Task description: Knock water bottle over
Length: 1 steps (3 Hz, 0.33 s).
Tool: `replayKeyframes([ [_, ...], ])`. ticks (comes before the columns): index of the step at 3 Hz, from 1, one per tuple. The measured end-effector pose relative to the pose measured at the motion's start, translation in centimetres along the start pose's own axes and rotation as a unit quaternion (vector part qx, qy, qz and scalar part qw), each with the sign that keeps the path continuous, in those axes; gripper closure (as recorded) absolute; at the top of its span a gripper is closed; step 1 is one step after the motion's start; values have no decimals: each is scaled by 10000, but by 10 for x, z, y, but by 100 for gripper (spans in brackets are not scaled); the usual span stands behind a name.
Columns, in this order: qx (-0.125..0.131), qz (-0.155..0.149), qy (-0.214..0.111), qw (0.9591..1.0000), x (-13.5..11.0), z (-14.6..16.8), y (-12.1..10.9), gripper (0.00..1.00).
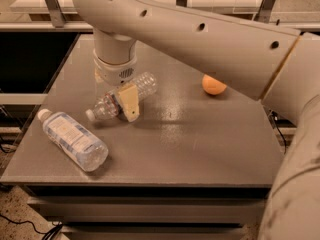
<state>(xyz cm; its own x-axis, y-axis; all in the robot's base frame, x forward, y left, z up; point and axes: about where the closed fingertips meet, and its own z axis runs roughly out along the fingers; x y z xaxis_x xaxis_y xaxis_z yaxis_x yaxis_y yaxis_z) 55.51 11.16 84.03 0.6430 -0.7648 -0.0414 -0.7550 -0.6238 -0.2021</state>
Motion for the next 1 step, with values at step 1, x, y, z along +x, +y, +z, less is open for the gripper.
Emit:
replayKeyframes([
  [1, -54, 74, -26, 10000, 2, 1, -3, 0],
])
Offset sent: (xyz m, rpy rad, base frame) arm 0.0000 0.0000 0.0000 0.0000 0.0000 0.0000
